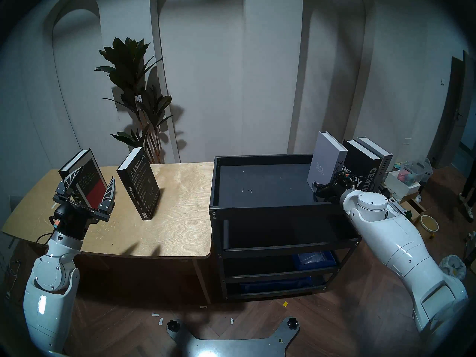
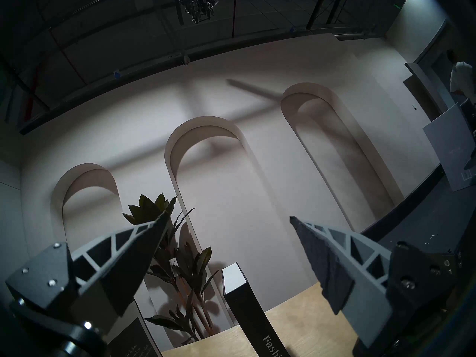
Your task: Move the books from the display table onto the shelf, standing them upright with spines facing out and tallest at one end
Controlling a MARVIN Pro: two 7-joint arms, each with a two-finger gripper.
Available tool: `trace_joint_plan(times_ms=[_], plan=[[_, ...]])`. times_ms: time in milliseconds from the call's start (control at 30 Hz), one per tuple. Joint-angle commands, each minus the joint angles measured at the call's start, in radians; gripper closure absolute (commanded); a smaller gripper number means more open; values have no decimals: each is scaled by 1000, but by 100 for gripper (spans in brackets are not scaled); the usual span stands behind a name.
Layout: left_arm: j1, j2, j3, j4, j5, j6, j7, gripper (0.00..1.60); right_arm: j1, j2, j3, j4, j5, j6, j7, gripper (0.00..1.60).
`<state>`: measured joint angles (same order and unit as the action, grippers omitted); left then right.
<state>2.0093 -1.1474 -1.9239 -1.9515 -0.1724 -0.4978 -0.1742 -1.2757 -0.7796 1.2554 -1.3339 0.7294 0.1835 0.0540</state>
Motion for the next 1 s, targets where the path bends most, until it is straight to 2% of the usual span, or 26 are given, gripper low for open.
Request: trace_joint_plan(times_ms=[0,267,333,533,833,867,967], plan=[[-18,1,7,-11,8,3,5,0,13,-1,-5,1,-10,-10,6,2],[-25,0,23,-1,13,2,6,0,9,19,26,-85,5,-17,1,0],[-28,1,28,1,12,-1,7,0,-1,29,65,-148,25,-41,-10,0],[-30,2,30,2,13,-2,8,0,23,43,85,-175,28,-54,-3,0],[-31,2,37,0,10,-2,8,0,-27,84,186,-291,71,-77,-32,0],[-34,3,41,-3,9,-2,8,0,-73,104,227,-366,88,-70,-63,0],[-36,4,45,-5,9,-1,7,0,-58,98,239,-352,92,-89,-49,0]])
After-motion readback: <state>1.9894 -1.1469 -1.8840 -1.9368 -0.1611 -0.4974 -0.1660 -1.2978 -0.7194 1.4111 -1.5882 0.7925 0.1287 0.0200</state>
